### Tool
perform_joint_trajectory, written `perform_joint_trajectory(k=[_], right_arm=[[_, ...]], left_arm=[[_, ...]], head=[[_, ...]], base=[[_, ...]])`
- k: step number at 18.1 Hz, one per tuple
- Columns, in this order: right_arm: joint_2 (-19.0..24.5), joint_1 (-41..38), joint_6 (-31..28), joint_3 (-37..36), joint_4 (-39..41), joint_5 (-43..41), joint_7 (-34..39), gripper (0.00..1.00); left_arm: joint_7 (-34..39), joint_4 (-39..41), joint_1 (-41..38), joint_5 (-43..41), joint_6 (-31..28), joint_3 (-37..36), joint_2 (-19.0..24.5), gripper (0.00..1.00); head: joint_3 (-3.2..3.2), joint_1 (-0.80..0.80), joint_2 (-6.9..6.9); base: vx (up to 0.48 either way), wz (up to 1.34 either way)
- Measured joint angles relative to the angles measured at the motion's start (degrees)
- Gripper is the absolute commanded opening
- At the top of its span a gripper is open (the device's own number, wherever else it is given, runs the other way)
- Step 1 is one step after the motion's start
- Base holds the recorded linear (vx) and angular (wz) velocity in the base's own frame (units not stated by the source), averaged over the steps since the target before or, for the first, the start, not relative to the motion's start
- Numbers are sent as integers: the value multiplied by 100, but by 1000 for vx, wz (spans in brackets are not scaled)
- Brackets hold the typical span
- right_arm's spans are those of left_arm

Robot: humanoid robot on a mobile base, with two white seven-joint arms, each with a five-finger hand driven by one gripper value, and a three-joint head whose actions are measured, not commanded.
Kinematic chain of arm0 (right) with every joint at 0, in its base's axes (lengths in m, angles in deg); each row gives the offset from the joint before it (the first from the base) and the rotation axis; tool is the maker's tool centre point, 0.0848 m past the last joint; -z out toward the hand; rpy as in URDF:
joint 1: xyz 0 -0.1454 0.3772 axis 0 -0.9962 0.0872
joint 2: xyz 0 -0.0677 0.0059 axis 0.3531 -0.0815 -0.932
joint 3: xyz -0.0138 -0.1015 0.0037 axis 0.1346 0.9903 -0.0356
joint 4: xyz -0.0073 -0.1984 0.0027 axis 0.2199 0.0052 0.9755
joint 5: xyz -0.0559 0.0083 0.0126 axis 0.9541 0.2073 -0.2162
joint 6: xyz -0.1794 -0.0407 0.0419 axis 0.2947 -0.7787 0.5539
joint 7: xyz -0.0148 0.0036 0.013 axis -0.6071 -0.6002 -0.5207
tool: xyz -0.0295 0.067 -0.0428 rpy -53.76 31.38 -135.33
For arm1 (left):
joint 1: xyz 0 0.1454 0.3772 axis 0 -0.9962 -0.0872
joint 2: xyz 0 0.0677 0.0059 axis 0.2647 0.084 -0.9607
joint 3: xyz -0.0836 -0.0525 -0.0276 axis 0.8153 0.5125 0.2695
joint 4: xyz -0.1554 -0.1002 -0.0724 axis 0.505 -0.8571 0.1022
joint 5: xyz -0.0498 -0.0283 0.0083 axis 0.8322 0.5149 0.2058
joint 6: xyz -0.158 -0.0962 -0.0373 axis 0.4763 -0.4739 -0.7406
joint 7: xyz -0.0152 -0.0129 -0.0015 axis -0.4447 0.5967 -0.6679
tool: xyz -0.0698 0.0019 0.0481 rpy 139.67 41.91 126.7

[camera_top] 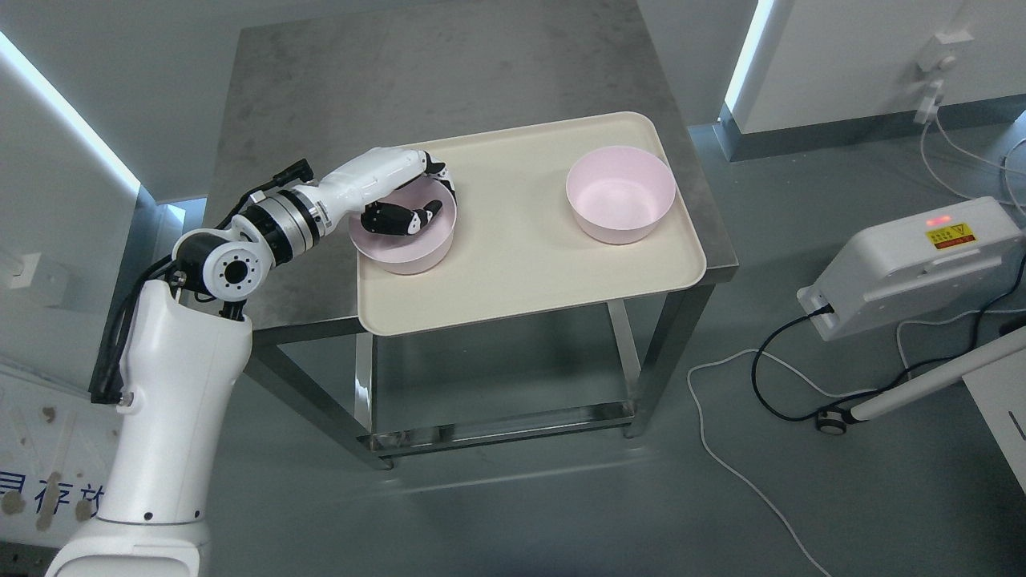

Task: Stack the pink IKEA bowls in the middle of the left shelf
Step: 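Grasp the rim of the nearer pink bowl with the left hand and lift, then carry the held bowl over and lower it into the other pink bowl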

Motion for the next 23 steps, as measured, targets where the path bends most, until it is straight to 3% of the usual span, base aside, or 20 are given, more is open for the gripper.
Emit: perform_joint_trajectory(k=[5,12,17,23], right_arm=[[0,0,-5,0,0,0,0,100],[0,0,-6,0,0,0,0,100],[0,0,-6,0,0,0,0,100],[0,0,-7,0,0,0,0,100]], left_arm=[[-57,-18,196,77,56,188,-167,2],[-377,70,656,162,73,285,-796,2],[-427,97,1067,293,-130,-284,-1133,3],[168,-126,1550,398,-351,-1320,-1375,3]], head=[[0,0,0],[0,0,0],[0,0,0],[0,0,0]], base=[[0,0],[0,0],[0,0],[0,0]])
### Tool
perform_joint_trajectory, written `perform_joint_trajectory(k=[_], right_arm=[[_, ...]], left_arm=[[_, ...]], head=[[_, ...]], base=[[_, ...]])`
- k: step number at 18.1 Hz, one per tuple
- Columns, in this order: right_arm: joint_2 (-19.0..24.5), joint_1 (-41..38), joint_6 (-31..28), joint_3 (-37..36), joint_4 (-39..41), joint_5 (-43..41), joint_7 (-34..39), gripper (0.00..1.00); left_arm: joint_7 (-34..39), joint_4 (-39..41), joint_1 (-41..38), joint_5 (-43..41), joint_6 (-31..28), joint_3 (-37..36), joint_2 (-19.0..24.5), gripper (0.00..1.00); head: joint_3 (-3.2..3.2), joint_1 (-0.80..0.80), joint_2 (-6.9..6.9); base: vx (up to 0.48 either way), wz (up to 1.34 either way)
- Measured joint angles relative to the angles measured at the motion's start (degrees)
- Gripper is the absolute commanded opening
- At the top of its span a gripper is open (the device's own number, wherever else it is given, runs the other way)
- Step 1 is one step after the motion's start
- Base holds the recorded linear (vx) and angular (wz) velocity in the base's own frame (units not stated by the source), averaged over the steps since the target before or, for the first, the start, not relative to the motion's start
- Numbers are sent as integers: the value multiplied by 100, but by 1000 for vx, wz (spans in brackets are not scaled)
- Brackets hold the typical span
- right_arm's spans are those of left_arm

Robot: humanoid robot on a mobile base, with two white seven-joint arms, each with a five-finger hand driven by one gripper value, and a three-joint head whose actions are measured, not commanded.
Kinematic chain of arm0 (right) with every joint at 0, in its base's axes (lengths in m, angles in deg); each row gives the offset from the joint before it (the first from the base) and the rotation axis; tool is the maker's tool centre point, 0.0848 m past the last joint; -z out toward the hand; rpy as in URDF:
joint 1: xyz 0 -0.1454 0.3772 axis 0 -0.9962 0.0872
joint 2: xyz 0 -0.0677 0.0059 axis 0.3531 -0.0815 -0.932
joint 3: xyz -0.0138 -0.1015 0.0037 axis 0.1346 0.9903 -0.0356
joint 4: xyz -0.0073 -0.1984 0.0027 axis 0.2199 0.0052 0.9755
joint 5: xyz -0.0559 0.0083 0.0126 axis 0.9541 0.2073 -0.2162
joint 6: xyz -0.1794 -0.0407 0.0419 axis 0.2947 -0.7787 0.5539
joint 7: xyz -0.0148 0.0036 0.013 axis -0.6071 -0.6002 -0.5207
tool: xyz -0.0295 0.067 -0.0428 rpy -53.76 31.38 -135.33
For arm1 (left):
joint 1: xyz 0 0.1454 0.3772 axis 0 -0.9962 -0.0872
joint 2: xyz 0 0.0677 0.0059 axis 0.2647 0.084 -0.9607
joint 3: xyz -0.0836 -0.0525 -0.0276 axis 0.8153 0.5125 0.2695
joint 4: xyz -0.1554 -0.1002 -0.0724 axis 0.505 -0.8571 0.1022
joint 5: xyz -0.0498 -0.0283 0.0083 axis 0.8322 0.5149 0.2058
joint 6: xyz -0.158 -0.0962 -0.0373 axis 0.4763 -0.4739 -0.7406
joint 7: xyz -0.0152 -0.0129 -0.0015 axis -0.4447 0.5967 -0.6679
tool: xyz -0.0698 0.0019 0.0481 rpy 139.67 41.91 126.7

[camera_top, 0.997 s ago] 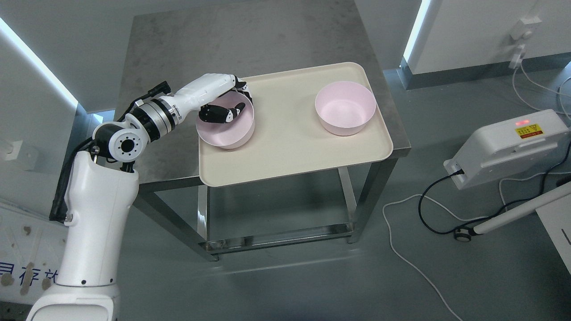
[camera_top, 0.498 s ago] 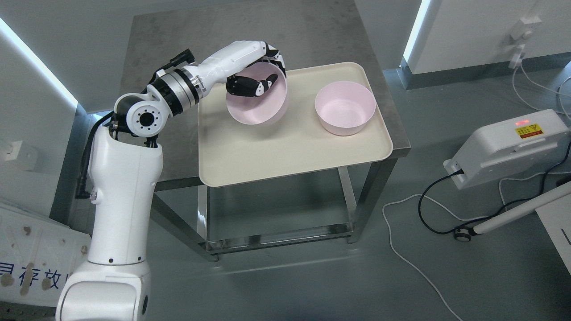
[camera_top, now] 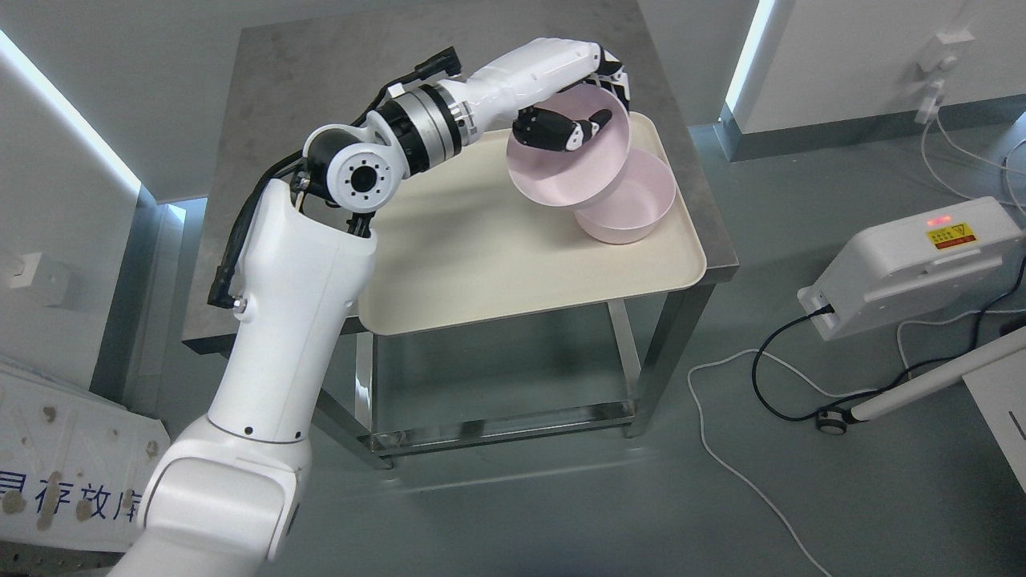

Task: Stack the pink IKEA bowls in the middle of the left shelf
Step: 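Carry the held bowl over and lower it into the other pink bowl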

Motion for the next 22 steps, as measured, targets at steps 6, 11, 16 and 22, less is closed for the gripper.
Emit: perform_joint_trajectory(k=[6,11,16,22], right_arm=[[0,1,0,0,0,0,0,100],[0,1,0,0,0,0,1,100],[0,-1,0,0,0,0,1,100],[0,-1,0,0,0,0,1,100]], left_arm=[[499,-639,381,23,-41,-741,-134,4],[574,-1101,504,3,104,-1008,-201,4],[581,-1422,579,-32,126,-1056,-237,4],[581,-1773,812,-60,131,-1013,-266,5]], head=[[0,0,0],[0,0,0],[0,0,0],[0,0,0]], base=[[0,0],[0,0],[0,0],[0,0]])
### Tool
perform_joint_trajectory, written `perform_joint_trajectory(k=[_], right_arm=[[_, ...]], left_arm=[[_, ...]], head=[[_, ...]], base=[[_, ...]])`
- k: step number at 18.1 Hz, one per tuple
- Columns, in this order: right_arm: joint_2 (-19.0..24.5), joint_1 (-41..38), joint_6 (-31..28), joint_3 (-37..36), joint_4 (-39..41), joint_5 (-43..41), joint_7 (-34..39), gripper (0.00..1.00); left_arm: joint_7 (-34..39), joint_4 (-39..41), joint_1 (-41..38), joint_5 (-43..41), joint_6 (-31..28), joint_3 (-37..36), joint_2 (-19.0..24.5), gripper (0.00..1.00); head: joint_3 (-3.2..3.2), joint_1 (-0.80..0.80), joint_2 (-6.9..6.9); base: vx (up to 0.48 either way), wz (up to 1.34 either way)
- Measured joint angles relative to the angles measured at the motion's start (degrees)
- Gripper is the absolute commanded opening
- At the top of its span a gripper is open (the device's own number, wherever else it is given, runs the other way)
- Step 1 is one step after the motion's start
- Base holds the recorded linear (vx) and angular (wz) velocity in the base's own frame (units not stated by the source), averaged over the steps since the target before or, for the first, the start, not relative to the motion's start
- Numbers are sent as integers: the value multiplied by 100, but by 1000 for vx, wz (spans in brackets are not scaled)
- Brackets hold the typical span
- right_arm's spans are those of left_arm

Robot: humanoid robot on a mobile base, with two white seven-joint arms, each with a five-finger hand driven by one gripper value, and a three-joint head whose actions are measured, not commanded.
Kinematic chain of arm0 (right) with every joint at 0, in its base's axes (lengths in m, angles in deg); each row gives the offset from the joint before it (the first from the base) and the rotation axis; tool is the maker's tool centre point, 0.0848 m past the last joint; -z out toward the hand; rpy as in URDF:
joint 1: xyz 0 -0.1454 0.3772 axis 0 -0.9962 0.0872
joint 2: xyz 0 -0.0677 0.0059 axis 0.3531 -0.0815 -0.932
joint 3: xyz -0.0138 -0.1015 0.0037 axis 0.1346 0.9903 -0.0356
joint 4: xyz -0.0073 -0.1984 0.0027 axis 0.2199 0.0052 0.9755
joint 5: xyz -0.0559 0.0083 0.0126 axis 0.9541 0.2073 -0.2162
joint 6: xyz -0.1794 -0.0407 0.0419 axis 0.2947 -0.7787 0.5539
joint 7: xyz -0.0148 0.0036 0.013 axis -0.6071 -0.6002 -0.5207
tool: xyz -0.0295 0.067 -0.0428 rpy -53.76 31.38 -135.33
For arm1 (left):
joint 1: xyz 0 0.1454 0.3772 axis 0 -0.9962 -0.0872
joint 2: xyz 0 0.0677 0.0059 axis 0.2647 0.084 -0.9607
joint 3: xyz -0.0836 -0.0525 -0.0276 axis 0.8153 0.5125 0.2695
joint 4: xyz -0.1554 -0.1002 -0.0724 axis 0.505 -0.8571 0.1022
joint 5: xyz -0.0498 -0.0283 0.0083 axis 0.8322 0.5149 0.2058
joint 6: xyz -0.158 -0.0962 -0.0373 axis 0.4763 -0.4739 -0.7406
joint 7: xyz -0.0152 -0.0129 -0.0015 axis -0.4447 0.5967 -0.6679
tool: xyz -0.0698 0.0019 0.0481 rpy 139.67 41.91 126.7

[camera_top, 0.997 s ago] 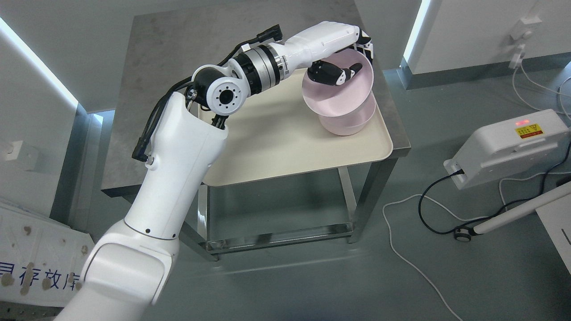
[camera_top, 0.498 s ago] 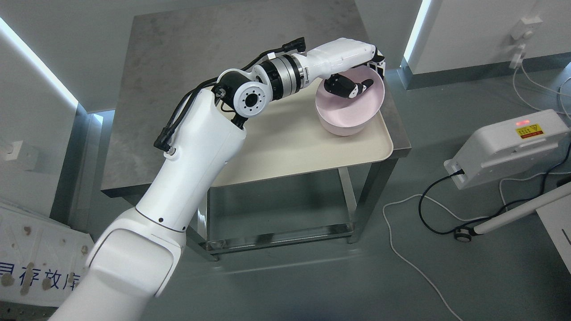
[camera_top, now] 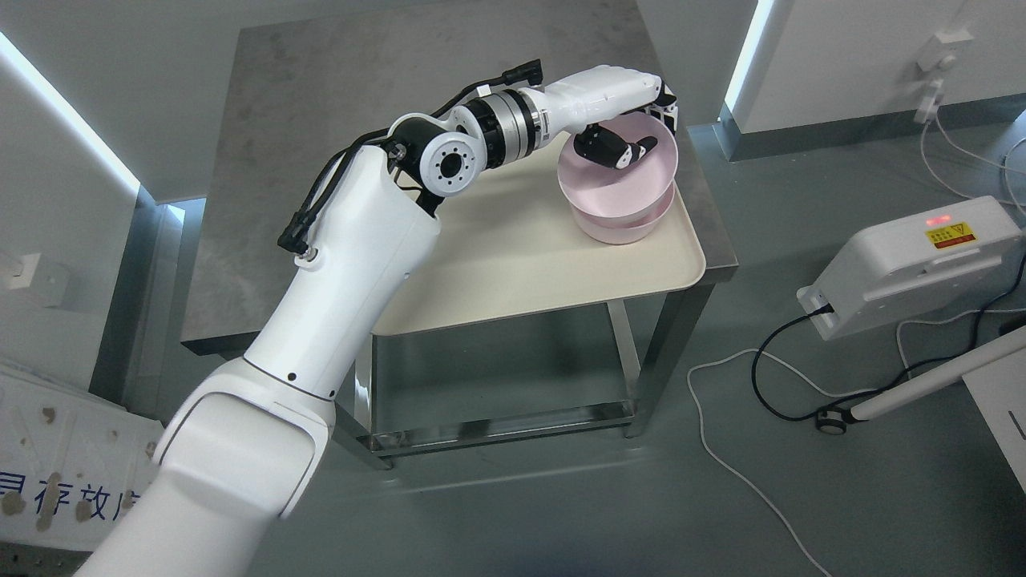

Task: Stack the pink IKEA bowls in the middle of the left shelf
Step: 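Carry the held bowl over and lower it into the other pink bowl, then release the bowl and shift the left hand to the stack's rim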

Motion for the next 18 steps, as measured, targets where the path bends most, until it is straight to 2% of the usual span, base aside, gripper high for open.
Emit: perform_joint_trajectory(k=[7,8,12,15,17,18], right_arm=[[0,0,0,0,0,0,0,100],[0,0,0,0,0,0,0,100],[0,0,0,0,0,0,0,100],[0,0,0,0,0,0,0,100],[0,0,0,0,0,0,0,100],[0,0,0,0,0,0,0,100]], left_arm=[[-37,-214,61,-122,24,-18,-19,9],[-39,-233,62,-130,24,-22,-20,15],[-49,-292,64,-141,26,-30,-25,52],[-12,-307,66,-134,83,6,-28,75],[256,-251,58,-115,346,137,-30,84],[500,-185,-6,-81,474,238,-30,84]], head=[[0,0,0],[0,0,0],[0,0,0],[0,0,0],[0,0,0],[0,0,0]], base=[[0,0],[0,0],[0,0],[0,0],[0,0],[0,0]])
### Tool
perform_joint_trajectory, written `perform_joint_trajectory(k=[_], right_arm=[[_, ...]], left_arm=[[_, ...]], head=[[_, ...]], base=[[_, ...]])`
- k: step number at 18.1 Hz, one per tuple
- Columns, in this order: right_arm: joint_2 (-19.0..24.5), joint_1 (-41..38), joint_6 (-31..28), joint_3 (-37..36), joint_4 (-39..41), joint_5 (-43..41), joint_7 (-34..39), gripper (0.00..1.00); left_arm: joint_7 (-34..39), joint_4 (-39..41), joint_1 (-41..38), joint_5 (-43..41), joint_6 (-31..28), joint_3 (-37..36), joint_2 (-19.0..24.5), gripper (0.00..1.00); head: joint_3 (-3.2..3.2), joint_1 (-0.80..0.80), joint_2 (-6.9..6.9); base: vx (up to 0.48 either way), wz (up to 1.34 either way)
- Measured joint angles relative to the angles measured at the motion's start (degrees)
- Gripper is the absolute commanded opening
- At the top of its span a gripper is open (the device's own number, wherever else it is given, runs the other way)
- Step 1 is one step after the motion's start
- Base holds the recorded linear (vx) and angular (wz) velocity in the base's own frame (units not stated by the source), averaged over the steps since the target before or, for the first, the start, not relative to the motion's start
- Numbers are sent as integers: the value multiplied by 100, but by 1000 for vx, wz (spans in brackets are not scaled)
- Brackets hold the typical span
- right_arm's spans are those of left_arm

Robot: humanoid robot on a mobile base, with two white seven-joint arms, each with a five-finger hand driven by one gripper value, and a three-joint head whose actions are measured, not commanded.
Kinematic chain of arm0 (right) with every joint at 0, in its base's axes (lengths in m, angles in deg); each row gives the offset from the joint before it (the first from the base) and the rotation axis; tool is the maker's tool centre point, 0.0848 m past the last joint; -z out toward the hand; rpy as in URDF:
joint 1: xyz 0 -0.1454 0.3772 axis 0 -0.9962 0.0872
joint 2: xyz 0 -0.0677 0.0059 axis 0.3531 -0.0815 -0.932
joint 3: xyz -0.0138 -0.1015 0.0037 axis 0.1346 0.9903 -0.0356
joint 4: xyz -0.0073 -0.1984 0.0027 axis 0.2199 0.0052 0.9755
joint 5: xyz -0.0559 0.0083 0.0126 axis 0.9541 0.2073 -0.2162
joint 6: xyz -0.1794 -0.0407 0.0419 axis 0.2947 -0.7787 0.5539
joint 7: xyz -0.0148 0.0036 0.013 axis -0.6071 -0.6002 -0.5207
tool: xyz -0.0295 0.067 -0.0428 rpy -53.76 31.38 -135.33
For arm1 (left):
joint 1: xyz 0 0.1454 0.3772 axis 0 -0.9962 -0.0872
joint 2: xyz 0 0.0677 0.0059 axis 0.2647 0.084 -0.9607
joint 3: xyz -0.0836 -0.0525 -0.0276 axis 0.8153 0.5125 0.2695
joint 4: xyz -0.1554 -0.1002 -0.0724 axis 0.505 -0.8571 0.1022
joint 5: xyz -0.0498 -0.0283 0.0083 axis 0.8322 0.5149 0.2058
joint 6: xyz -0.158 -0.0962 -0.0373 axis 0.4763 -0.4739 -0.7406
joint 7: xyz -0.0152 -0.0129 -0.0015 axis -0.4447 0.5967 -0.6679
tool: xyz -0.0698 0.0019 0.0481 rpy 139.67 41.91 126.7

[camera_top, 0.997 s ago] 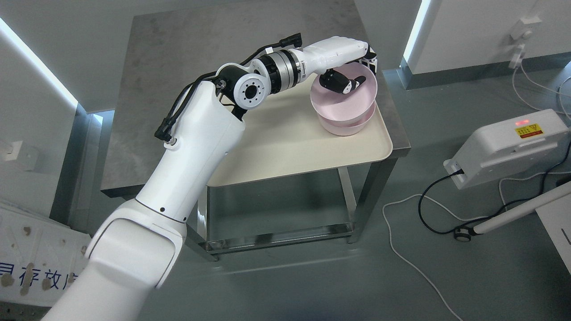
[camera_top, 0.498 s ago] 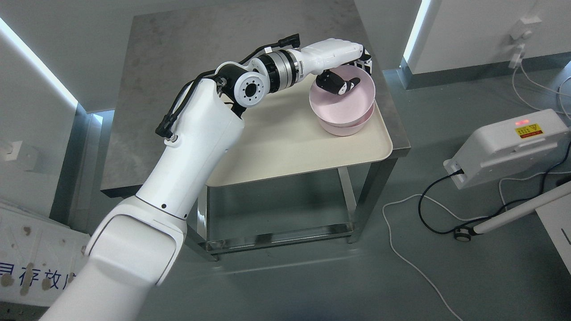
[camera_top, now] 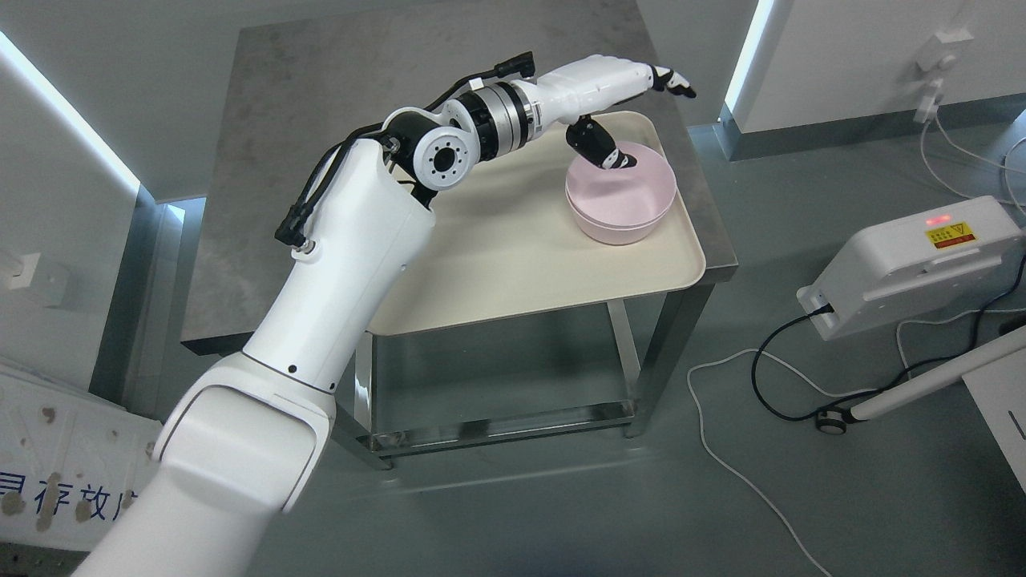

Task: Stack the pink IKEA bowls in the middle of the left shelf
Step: 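Release the bowl and shift the left hand to the stack's rim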

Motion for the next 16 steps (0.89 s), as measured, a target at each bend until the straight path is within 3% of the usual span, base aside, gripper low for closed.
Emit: perform_joint_trajectory(k=[3,8,16], right_arm=[[0,0,-2,0,0,0,0,100],[0,0,-21,0,0,0,0,100],[0,0,-5,0,0,0,0,100]], left_arm=[[120,284,-305,373,232,210,-1,83],[-623,855,-1051,972,295,487,-3,84],[-813,1387,-1562,984,234,787,179,83]], head=[[0,0,0],[0,0,0],[0,0,0]], base=[[0,0],[0,0],[0,0]])
